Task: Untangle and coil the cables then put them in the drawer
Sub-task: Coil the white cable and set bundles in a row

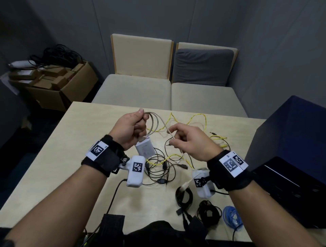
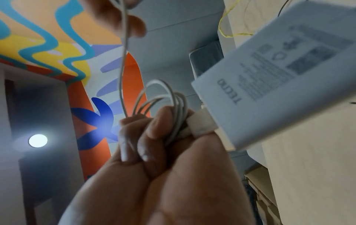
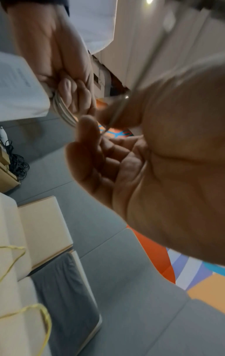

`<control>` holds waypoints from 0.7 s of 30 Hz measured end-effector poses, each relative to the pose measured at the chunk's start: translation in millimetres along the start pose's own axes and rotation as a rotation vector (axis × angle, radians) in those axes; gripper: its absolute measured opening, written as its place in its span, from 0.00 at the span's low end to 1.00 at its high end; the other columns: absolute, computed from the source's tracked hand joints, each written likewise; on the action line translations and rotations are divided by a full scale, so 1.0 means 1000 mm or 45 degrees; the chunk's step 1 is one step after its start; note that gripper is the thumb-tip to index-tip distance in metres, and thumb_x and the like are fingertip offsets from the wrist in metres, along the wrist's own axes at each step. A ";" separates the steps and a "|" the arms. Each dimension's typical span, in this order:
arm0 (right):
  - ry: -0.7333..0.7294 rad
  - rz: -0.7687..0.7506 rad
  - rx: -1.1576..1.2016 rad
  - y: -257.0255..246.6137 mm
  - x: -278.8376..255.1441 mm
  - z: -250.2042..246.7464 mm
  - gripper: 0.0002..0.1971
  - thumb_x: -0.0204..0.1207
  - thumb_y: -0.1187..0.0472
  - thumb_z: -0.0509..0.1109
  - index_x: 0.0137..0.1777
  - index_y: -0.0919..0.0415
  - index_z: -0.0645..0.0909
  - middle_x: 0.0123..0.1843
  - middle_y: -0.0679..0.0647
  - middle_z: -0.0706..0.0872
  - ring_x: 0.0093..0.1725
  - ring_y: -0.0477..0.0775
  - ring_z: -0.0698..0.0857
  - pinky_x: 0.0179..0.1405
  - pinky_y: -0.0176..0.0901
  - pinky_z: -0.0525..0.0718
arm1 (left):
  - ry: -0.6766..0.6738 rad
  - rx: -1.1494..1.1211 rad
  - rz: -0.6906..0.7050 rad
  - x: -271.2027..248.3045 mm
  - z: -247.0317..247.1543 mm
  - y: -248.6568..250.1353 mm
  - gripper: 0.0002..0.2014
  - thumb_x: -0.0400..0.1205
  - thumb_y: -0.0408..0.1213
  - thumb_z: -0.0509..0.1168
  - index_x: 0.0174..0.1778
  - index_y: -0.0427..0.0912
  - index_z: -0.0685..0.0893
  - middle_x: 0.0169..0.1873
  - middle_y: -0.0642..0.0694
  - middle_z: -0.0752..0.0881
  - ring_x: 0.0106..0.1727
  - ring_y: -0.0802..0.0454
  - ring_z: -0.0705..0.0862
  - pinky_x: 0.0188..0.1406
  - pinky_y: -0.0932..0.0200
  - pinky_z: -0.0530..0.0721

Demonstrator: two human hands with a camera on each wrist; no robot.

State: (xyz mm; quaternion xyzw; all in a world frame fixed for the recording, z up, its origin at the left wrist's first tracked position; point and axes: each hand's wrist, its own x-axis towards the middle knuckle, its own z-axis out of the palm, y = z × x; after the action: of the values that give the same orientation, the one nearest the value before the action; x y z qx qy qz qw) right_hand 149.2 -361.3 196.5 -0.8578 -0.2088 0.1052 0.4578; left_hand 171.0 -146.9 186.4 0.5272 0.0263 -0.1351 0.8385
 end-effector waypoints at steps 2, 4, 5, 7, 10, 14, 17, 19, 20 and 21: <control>0.006 0.079 0.020 0.001 0.000 0.001 0.07 0.80 0.67 0.66 0.52 0.55 0.76 0.29 0.48 0.82 0.26 0.50 0.82 0.34 0.48 0.81 | 0.016 -0.060 -0.004 0.000 0.000 -0.001 0.17 0.89 0.44 0.50 0.40 0.40 0.74 0.15 0.56 0.62 0.16 0.60 0.58 0.20 0.67 0.63; 0.039 0.142 0.072 0.004 -0.002 0.003 0.06 0.81 0.68 0.63 0.52 0.56 0.75 0.30 0.51 0.82 0.25 0.55 0.83 0.31 0.48 0.80 | 0.030 -0.117 -0.012 -0.001 0.000 -0.002 0.17 0.89 0.45 0.50 0.40 0.40 0.74 0.15 0.56 0.62 0.15 0.60 0.58 0.19 0.68 0.66; 0.045 0.171 0.135 0.005 -0.004 0.004 0.06 0.82 0.68 0.63 0.53 0.57 0.75 0.30 0.52 0.81 0.24 0.57 0.83 0.29 0.47 0.79 | 0.040 -0.149 -0.017 -0.001 0.000 -0.002 0.17 0.89 0.45 0.50 0.40 0.40 0.74 0.15 0.56 0.62 0.15 0.60 0.58 0.19 0.67 0.68; 0.040 0.214 0.328 0.006 -0.008 0.004 0.07 0.81 0.70 0.63 0.57 0.61 0.74 0.30 0.53 0.79 0.24 0.59 0.82 0.26 0.43 0.77 | 0.084 -0.225 -0.018 -0.002 0.001 0.000 0.17 0.89 0.47 0.50 0.39 0.41 0.74 0.15 0.56 0.63 0.14 0.61 0.58 0.18 0.68 0.68; 0.045 0.192 0.364 0.003 -0.012 0.005 0.10 0.80 0.71 0.66 0.58 0.62 0.73 0.32 0.53 0.79 0.23 0.55 0.79 0.24 0.37 0.75 | 0.191 -0.295 -0.002 -0.001 0.001 0.005 0.17 0.88 0.48 0.51 0.40 0.42 0.76 0.15 0.55 0.65 0.15 0.60 0.59 0.20 0.68 0.69; 0.057 0.216 -0.059 0.009 -0.003 0.016 0.06 0.80 0.64 0.66 0.52 0.53 0.75 0.33 0.48 0.82 0.24 0.52 0.81 0.28 0.47 0.82 | 0.161 -0.397 0.031 -0.001 0.008 0.003 0.17 0.88 0.48 0.51 0.46 0.41 0.80 0.22 0.56 0.79 0.17 0.60 0.68 0.26 0.69 0.75; 0.059 0.237 -0.318 0.019 -0.001 0.024 0.05 0.82 0.60 0.63 0.56 0.52 0.76 0.34 0.47 0.83 0.29 0.49 0.81 0.35 0.44 0.79 | 0.108 -0.576 0.083 -0.002 0.011 0.003 0.14 0.87 0.41 0.54 0.53 0.37 0.82 0.37 0.53 0.89 0.26 0.62 0.79 0.35 0.69 0.82; 0.023 0.204 -0.392 0.020 -0.004 0.031 0.09 0.83 0.58 0.61 0.62 0.51 0.75 0.37 0.48 0.84 0.35 0.51 0.80 0.37 0.41 0.73 | 0.088 -0.604 0.150 -0.002 0.011 0.005 0.12 0.86 0.34 0.54 0.55 0.34 0.81 0.45 0.49 0.91 0.34 0.61 0.85 0.42 0.67 0.84; 0.003 0.183 -0.408 0.020 -0.006 0.034 0.11 0.84 0.57 0.61 0.64 0.51 0.74 0.39 0.50 0.85 0.38 0.52 0.80 0.38 0.41 0.72 | 0.096 -0.594 0.174 -0.002 0.011 0.005 0.12 0.86 0.31 0.54 0.56 0.33 0.81 0.47 0.49 0.91 0.38 0.60 0.87 0.44 0.66 0.84; -0.014 0.166 -0.415 0.018 -0.008 0.037 0.12 0.84 0.57 0.60 0.66 0.50 0.74 0.41 0.51 0.86 0.40 0.52 0.80 0.39 0.41 0.71 | 0.117 -0.583 0.189 -0.002 0.011 0.004 0.12 0.86 0.29 0.53 0.56 0.33 0.81 0.47 0.49 0.91 0.40 0.61 0.87 0.46 0.66 0.84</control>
State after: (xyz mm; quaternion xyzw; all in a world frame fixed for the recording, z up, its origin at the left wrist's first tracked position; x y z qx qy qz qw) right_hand 133.6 -346.5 160.7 -0.9317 -0.1695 0.1043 0.3038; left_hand 169.3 -154.2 195.4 0.3293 0.0554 -0.0396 0.9418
